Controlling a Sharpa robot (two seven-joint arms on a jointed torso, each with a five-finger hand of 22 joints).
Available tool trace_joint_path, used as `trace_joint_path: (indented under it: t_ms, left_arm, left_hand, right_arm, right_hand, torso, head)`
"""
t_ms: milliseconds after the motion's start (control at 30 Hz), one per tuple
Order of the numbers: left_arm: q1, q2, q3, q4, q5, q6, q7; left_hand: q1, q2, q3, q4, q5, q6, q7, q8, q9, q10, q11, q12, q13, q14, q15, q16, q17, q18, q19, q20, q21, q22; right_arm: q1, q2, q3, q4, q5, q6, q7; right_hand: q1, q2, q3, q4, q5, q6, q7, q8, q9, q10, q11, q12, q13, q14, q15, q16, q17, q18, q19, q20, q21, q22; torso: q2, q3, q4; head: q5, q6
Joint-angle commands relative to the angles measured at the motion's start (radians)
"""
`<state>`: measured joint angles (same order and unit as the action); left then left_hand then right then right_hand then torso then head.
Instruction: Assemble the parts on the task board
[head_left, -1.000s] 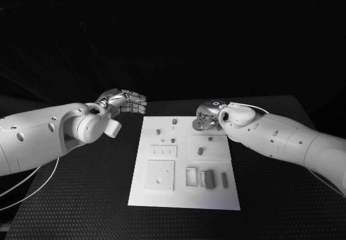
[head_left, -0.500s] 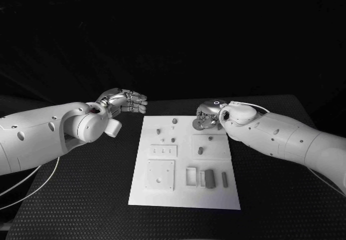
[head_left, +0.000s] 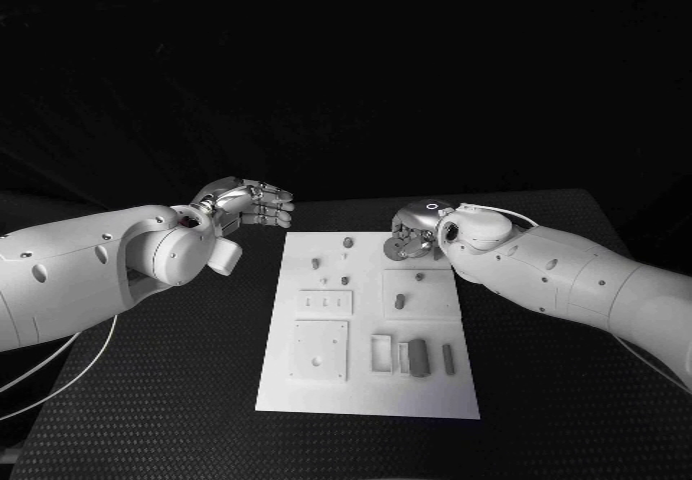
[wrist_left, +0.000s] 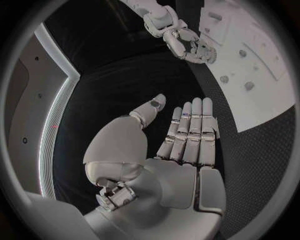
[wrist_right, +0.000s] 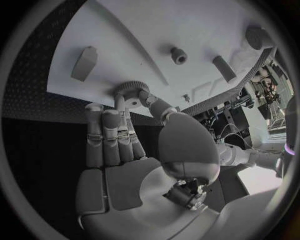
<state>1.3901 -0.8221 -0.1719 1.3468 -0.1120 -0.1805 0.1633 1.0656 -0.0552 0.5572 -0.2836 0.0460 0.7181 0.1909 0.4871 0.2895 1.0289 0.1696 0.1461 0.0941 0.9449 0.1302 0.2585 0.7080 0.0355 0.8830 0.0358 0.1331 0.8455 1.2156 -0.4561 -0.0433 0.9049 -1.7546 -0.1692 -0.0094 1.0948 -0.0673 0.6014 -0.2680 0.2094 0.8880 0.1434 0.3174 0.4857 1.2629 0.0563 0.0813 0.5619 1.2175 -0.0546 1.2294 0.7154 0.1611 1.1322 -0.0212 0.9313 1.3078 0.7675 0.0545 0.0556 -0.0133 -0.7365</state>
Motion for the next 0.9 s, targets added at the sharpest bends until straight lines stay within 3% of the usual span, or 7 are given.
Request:
trace_joint_path:
  t_ms: [33, 500, 533, 900]
  left_arm:
    - [0.001, 0.002, 0.001, 0.001, -0.003, 0.015, 0.004]
    - [0.001, -0.001, 0.001, 0.002, -0.004, 0.013, 0.004]
    - [0.001, -0.002, 0.001, 0.002, -0.004, 0.013, 0.004]
    - [0.001, -0.004, 0.001, 0.003, -0.004, 0.012, 0.004]
  left_hand:
    - [-0.01, -0.002, -0.005, 0.002, 0.003, -0.002, 0.021, -0.005, -0.001, 0.002, 0.002, -0.005, -0.001, 0.003, 0.004, -0.007, 0.001, 0.015, 0.007, -0.001, -0.004, 0.0]
    - [-0.009, -0.002, -0.004, 0.001, 0.003, -0.003, 0.021, -0.005, -0.001, 0.003, 0.002, -0.005, -0.001, 0.003, 0.004, -0.007, 0.002, 0.015, 0.007, -0.001, -0.004, 0.0]
    - [-0.009, -0.002, -0.004, 0.001, 0.003, -0.003, 0.021, -0.005, -0.001, 0.003, 0.002, -0.005, -0.001, 0.003, 0.004, -0.007, 0.002, 0.015, 0.007, -0.001, -0.004, 0.0]
    - [-0.009, -0.003, -0.004, 0.001, 0.003, -0.003, 0.021, -0.005, -0.001, 0.003, 0.002, -0.006, -0.001, 0.003, 0.004, -0.007, 0.002, 0.015, 0.007, -0.001, -0.005, 0.0]
  right_arm:
    - [-0.027, -0.002, -0.015, 0.0, -0.027, 0.065, -0.016]
    - [-0.026, -0.027, -0.014, 0.038, -0.038, 0.002, -0.034]
    - [-0.026, -0.03, -0.014, 0.043, -0.039, 0.001, -0.036]
    - [-0.022, -0.045, -0.01, 0.075, -0.044, -0.009, -0.042]
  right_hand:
    - [0.037, 0.035, 0.07, -0.003, 0.003, 0.038, 0.004, 0.016, 0.015, 0.017, -0.006, 0.008, 0.007, 0.006, -0.005, 0.004, -0.001, 0.101, 0.009, -0.002, 0.005, 0.02]
    - [0.031, 0.039, 0.08, -0.01, 0.003, 0.049, 0.0, 0.021, 0.02, 0.03, -0.011, 0.011, 0.011, 0.008, -0.009, 0.002, -0.003, 0.101, 0.009, -0.002, 0.007, 0.02]
    - [0.026, 0.021, 0.076, -0.012, 0.001, 0.05, -0.001, 0.021, 0.021, 0.031, -0.011, 0.011, 0.011, 0.009, -0.01, 0.003, -0.003, 0.101, 0.01, -0.002, 0.008, 0.02]
    - [0.018, -0.008, 0.082, -0.004, 0.002, 0.052, -0.002, 0.02, 0.023, 0.034, -0.013, 0.007, 0.012, 0.013, -0.012, 0.001, -0.005, 0.101, 0.015, -0.004, 0.011, 0.019]
  torso:
    - [0.0, -0.0007, 0.0007]
    - [0.0, -0.0005, -0.0003]
    - [0.0, -0.0005, -0.0003]
    - [0.0, -0.0002, -0.0001]
  head:
    - [-0.001, 0.0]
    - [-0.001, 0.002]
    - [-0.001, 0.002]
    - [-0.002, 0.005]
